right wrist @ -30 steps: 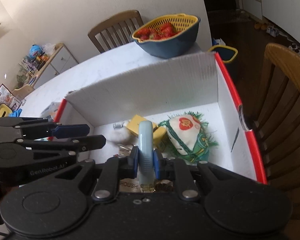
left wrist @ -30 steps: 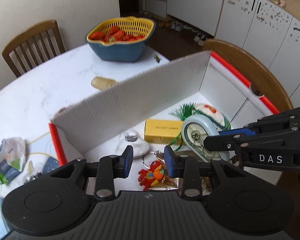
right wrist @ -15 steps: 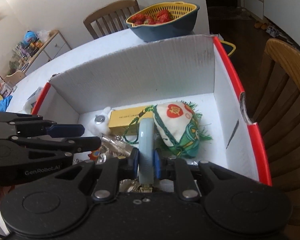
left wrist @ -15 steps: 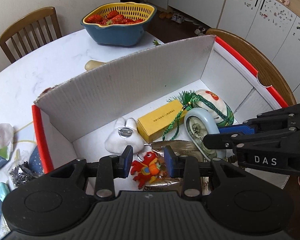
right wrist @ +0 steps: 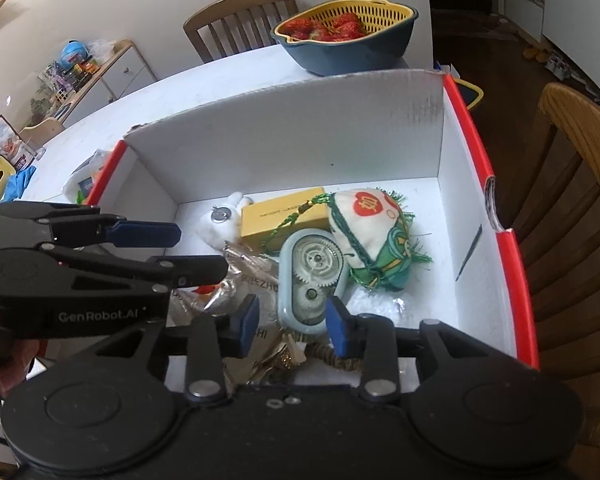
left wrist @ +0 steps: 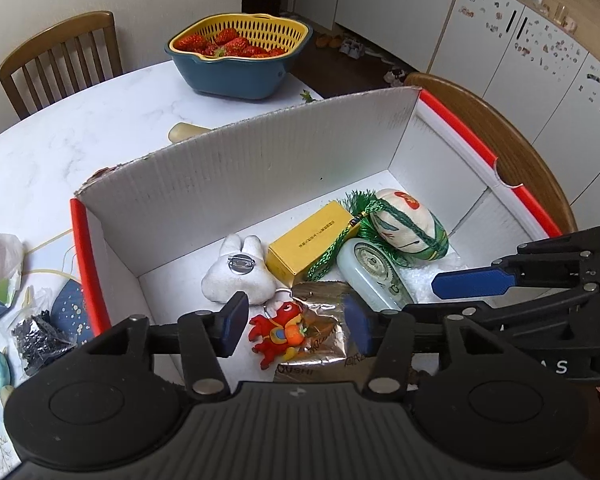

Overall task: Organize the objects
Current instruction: 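Carry the plush keychain and tape roller into the shoebox and release both, then withdraw both tools from the shoebox back to the pile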

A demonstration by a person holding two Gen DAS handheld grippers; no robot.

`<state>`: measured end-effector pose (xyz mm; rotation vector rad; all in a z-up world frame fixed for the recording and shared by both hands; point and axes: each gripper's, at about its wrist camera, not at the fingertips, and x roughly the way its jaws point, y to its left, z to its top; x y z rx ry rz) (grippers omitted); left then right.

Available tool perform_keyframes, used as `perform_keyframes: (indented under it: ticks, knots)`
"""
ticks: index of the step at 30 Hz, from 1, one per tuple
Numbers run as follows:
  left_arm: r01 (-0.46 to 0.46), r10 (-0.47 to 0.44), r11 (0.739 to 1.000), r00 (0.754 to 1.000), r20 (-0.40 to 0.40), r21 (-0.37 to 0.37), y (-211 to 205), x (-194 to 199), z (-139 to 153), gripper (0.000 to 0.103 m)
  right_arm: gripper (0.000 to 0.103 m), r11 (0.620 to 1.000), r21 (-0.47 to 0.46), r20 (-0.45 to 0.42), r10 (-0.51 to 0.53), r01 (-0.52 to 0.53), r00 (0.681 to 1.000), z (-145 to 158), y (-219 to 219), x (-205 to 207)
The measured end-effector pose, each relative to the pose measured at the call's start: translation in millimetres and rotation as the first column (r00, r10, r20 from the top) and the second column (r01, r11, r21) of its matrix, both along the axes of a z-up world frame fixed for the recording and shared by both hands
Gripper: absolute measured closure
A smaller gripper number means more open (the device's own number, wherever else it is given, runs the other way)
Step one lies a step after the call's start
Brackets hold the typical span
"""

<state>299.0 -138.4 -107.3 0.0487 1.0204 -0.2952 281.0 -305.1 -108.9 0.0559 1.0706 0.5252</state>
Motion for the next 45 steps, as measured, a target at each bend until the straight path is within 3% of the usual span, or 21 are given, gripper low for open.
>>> perform_keyframes:
  ticks: [10,13,26,30,34,45]
  knots:
    - [-0.012,0.014,0.999,0.999,0.047,-0.034,14.5,-20.0,20.8,0.051,0.058,1.000,0.013,0.063,-0.025,0.025,0.998,22.3,-1.9,-16.7]
    - [-0.018,0.021,0.999,0.997,0.069,-0.049,22.3,-27.7,29.5,0.039,0.056,0.999,0.011,0.092,-0.031,0.030,0.995,30.0,0.4,-23.3]
    - [0.001,0.015,0.996,0.984,0.177,-0.085,58.9,-61.5,67.4,0.031,0.039,0.997,0.022,0.180,-0.073,0.071,0.981,53.9,20.6,-49.8]
    - [0.001,0.017,0.996,0.978,0.207,-0.085,73.7,-71.0,75.7,0.022,0.030,0.996,0.032,0.197,-0.092,0.087,0.976,60.0,30.4,-58.2]
    - [-0.004,0.023,0.996,0.977,0.212,-0.086,92.3,-77.4,79.5,0.021,0.020,0.994,0.034,0.210,-0.113,0.108,0.971,64.4,43.1,-65.8]
    - [-0.032,0.050,0.996,0.976,0.212,-0.087,147.2,-90.9,82.0,0.017,0.011,0.988,0.064,0.219,-0.154,0.143,0.963,70.3,86.2,-84.5]
